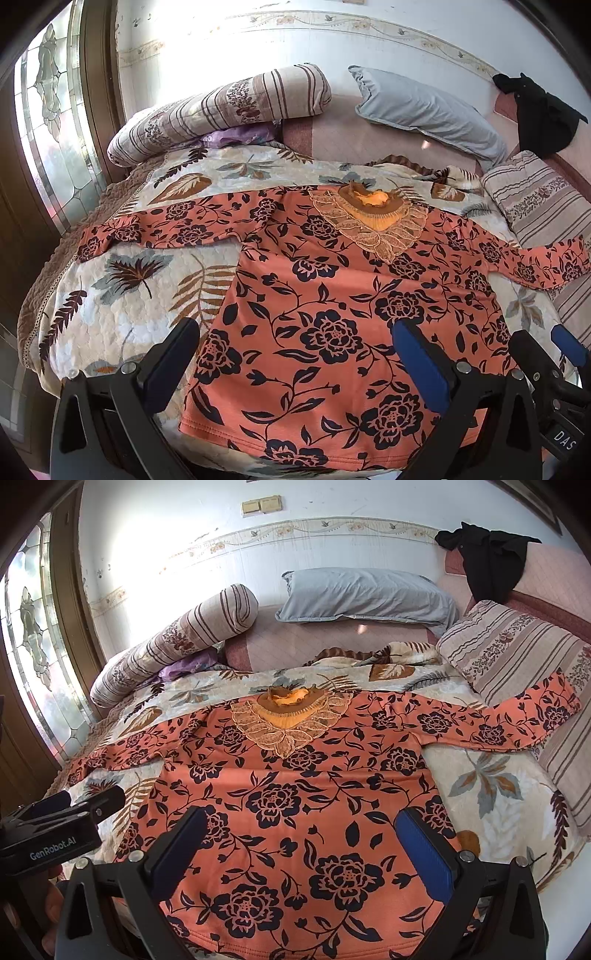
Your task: Fold small clothes
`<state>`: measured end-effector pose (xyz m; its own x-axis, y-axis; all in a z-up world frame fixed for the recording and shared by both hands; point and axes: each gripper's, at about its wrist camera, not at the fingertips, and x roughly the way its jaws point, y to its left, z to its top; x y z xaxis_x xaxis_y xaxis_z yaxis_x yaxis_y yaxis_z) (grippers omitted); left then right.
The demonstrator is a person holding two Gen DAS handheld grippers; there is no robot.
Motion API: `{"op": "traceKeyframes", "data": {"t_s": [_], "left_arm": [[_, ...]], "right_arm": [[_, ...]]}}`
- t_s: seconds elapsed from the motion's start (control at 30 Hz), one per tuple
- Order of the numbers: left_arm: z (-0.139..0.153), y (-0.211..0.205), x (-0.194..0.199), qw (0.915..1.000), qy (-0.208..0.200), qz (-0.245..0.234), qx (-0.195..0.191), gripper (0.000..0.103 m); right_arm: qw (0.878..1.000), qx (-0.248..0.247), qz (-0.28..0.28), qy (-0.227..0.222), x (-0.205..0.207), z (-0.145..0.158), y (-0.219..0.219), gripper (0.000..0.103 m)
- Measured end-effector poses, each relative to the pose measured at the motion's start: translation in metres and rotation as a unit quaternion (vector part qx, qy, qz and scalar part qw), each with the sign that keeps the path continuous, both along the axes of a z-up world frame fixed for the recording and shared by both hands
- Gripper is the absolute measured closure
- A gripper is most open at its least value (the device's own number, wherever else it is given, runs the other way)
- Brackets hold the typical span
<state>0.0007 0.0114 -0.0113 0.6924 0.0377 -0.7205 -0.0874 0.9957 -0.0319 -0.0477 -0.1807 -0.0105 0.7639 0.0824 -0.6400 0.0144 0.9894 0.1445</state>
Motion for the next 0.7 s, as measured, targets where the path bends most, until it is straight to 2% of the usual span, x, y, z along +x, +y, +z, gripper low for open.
{"op": "traceKeyframes", "data": {"t_s": [0.7], "left_arm": [[0.001, -0.0011, 0.0014, 1.0, -0.001, 0.0, 0.004, 0.0]], "right_arm": [[1.0, 0.001, 0.004, -0.003, 0.0014, 0.0, 0.001, 0.0]]}}
